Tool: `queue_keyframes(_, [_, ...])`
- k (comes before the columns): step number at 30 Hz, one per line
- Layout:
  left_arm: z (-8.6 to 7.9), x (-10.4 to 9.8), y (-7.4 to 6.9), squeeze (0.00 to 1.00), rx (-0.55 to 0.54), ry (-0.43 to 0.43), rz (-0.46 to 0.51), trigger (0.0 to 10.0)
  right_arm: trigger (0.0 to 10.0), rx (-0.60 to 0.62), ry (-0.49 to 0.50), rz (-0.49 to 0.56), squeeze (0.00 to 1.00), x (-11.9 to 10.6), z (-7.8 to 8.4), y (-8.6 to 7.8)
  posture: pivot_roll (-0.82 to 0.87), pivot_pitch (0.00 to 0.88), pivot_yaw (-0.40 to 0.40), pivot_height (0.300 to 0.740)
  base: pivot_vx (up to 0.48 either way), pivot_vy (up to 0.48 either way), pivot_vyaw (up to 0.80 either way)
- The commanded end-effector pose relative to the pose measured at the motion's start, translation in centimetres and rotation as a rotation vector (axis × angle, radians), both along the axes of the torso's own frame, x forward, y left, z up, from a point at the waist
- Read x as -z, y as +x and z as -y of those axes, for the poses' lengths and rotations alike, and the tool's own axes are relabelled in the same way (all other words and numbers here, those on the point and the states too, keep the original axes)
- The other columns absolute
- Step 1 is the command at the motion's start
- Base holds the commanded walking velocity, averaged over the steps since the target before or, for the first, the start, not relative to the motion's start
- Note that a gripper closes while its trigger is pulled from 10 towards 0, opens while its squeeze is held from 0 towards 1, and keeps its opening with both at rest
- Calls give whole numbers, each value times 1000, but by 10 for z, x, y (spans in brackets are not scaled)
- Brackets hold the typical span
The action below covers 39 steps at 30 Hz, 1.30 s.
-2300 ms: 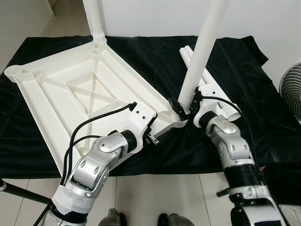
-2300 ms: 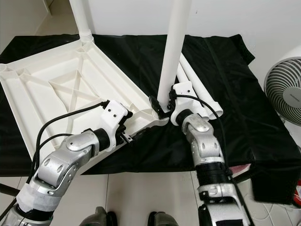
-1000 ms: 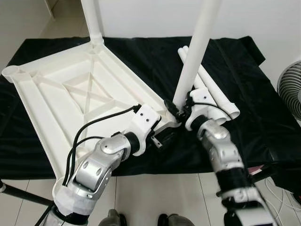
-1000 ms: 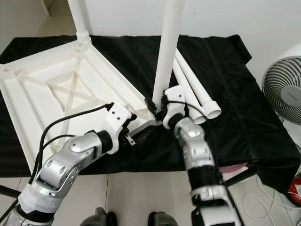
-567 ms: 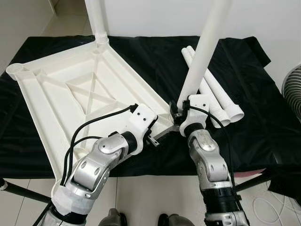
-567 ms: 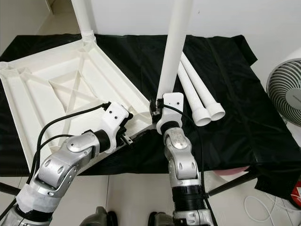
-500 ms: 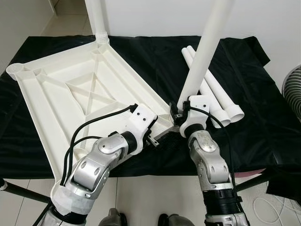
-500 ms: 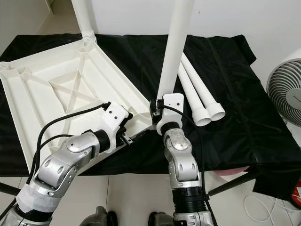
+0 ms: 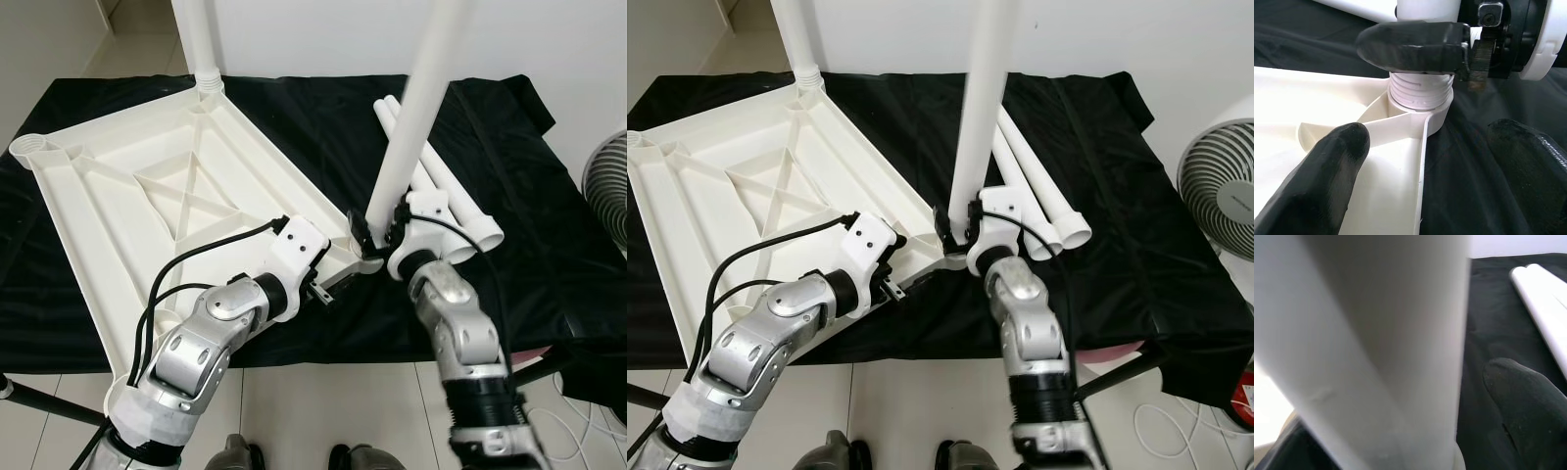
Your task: Building children table
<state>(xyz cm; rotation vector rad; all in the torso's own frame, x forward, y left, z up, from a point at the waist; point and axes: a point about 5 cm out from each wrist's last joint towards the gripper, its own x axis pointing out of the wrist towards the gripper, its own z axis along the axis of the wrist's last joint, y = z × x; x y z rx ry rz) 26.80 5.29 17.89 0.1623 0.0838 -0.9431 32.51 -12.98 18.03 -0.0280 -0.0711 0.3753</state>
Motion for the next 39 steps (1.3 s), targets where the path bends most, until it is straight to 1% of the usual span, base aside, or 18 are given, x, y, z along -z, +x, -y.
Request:
queue_keyframes(1, [0,3,1,0,-14,13,-2,10000,10000,-102,-68,6,0,2,5,4,-106,106,14,740,0,0,0])
queue_keyframes(4, [0,3,1,0,-12,13,-1,10000,10000,-143,-108,22,0,1,6,5,-106,106,14,740,0,0,0])
queue_keyframes(5, [0,3,2,0,-11,14,1,10000,10000,-190,-146,40,0,0,6,7,-109,105,18,740,0,0,0])
queue_keyframes(7, [0,3,2,0,-11,14,1,10000,10000,-190,-146,40,0,0,6,7,-109,105,18,740,0,0,0])
queue_keyframes(9, [1,2,3,0,-10,15,3,10000,10000,-239,-167,49,0,-1,5,9,-109,105,18,740,0,0,0])
queue_keyframes(10, [1,1,4,0,-12,14,8,10000,10000,-311,-192,56,0,-1,2,11,-106,105,21,740,0,0,0])
queue_keyframes(12, [1,0,5,0,-15,13,12,10000,10000,-364,-224,62,0,-1,0,14,-104,105,22,740,0,0,0])
queue_keyframes(14, [1,0,5,0,-15,13,12,10000,10000,-364,-224,62,0,-1,0,14,-104,105,22,740,0,0,0])
queue_keyframes(16, [0,-2,5,0,-23,6,15,10000,10000,-439,-272,59,0,1,-3,19,-99,105,22,740,0,0,0])
queue_keyframes(19, [1,-2,5,0,-24,4,14,10000,10000,-462,-286,48,0,2,-3,22,-94,103,21,740,0,0,0])
queue_keyframes(20, [1,-3,4,0,-25,2,15,10000,5843,-481,-301,42,0,4,-3,23,-94,103,21,740,0,0,0])
queue_keyframes(22, [1,-3,4,0,-25,2,15,10000,5843,-497,-311,40,0,6,-3,24,-94,103,21,740,0,0,0])
queue_keyframes(23, [1,-3,3,0,-25,1,17,10000,0,-501,-331,17,0,13,1,25,-94,103,21,740,0,0,0])
queue_keyframes(28, [0,-4,4,0,-27,3,18,10000,0,-483,-323,-4,0,17,6,25,-94,103,21,740,0,0,0])
queue_keyframes(33, [1,-4,5,0,-23,3,18,10000,0,-402,-287,-53,0,25,13,26,-93,103,22,740,0,0,0])
queue_keyframes(35, [1,-4,5,0,-23,3,18,10000,0,-402,-287,-53,0,25,13,26,-93,103,22,740,0,0,0])
queue_keyframes(36, [1,-3,5,0,-20,5,16,10000,0,-358,-261,-43,0,25,9,22,-97,103,26,740,0,0,0])
queue_keyframes(39, [1,-2,5,0,-18,7,14,10000,0,-310,-220,-39,0,26,4,19,-98,105,27,740,0,0,0])
